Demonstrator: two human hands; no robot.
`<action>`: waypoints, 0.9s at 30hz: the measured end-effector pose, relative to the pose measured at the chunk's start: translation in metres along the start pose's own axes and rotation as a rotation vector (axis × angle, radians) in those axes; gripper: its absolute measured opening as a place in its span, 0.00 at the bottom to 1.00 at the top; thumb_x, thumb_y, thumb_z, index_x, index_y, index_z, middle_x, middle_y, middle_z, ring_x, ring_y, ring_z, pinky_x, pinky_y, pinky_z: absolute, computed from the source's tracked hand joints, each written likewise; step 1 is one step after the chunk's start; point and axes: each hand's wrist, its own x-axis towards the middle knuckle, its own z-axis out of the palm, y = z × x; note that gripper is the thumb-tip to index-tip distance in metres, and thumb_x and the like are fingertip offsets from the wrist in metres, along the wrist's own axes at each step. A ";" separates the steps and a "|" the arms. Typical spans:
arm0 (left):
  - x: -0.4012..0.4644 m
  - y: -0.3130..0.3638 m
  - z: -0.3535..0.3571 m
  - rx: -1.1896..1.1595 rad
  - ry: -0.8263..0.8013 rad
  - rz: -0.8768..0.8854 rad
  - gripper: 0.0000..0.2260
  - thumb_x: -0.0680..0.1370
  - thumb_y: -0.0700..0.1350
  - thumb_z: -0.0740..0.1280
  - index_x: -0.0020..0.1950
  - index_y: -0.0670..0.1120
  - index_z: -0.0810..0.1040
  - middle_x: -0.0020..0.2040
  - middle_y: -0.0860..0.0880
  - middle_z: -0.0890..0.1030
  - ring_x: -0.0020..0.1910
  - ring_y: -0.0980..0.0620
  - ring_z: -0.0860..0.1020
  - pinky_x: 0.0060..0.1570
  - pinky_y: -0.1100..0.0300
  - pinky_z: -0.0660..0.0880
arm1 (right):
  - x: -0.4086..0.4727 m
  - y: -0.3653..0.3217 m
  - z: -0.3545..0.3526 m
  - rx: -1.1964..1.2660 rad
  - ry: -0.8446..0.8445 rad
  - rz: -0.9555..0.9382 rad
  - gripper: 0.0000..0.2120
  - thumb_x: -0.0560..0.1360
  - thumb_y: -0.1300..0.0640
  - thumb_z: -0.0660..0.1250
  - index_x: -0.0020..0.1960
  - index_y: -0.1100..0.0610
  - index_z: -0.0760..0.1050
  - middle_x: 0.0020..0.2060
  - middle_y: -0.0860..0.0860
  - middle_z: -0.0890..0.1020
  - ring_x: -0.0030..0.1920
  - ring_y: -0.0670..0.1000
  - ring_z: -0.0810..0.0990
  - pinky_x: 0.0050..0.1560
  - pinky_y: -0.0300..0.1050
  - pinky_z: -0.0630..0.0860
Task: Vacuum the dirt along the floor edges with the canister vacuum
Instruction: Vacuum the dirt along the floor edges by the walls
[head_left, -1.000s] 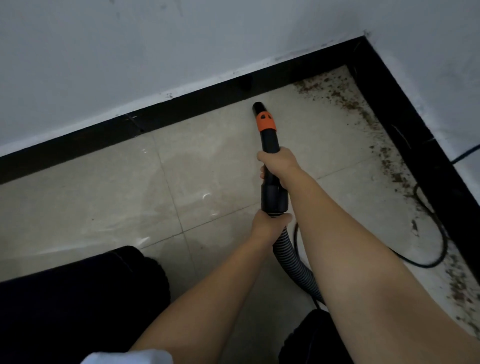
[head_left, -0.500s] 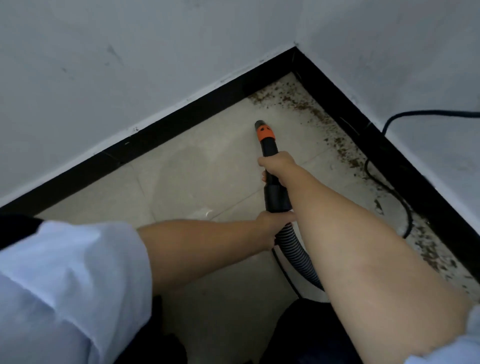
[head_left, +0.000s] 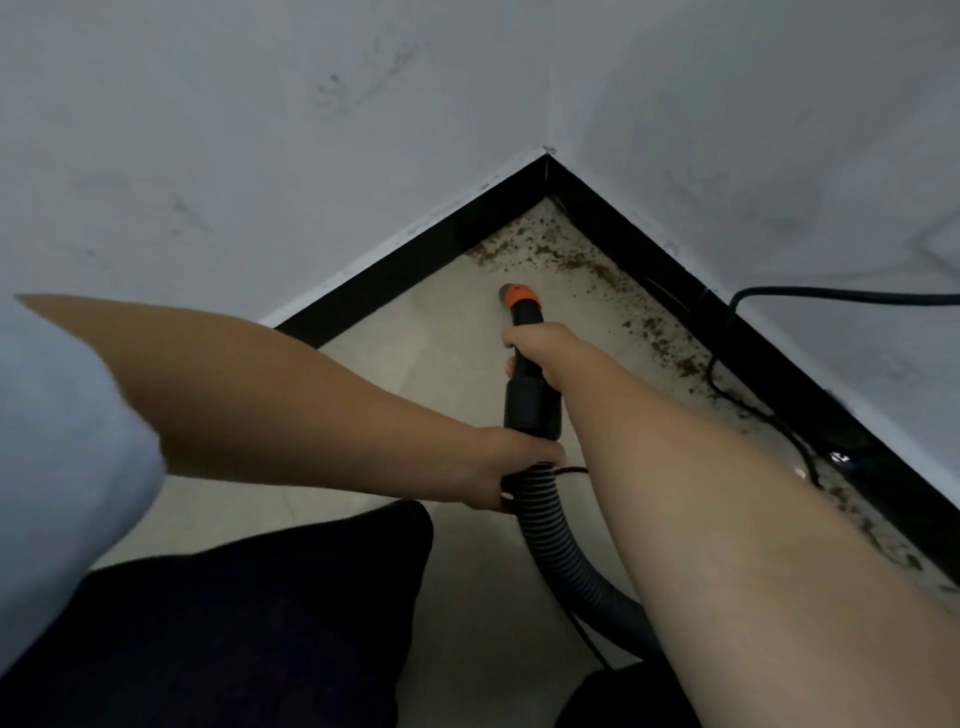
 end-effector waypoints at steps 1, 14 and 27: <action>-0.002 -0.003 -0.001 -0.040 -0.029 -0.035 0.18 0.75 0.40 0.68 0.64 0.44 0.73 0.63 0.44 0.77 0.52 0.50 0.77 0.44 0.60 0.77 | 0.001 0.002 0.001 0.037 0.002 0.002 0.16 0.76 0.64 0.63 0.62 0.65 0.66 0.32 0.57 0.73 0.28 0.52 0.73 0.31 0.44 0.73; 0.046 -0.028 0.015 -0.203 -0.035 -0.028 0.19 0.71 0.40 0.72 0.61 0.40 0.77 0.56 0.42 0.80 0.57 0.46 0.78 0.47 0.59 0.75 | 0.022 0.036 -0.011 0.024 0.131 -0.050 0.09 0.74 0.62 0.65 0.52 0.62 0.69 0.31 0.55 0.75 0.27 0.51 0.74 0.29 0.41 0.73; 0.073 0.023 0.024 -0.197 -0.076 -0.005 0.09 0.74 0.39 0.70 0.53 0.44 0.74 0.44 0.48 0.76 0.47 0.49 0.75 0.48 0.58 0.71 | 0.054 0.001 -0.039 -0.014 0.218 -0.075 0.05 0.75 0.62 0.65 0.45 0.58 0.69 0.31 0.55 0.74 0.27 0.51 0.73 0.25 0.39 0.73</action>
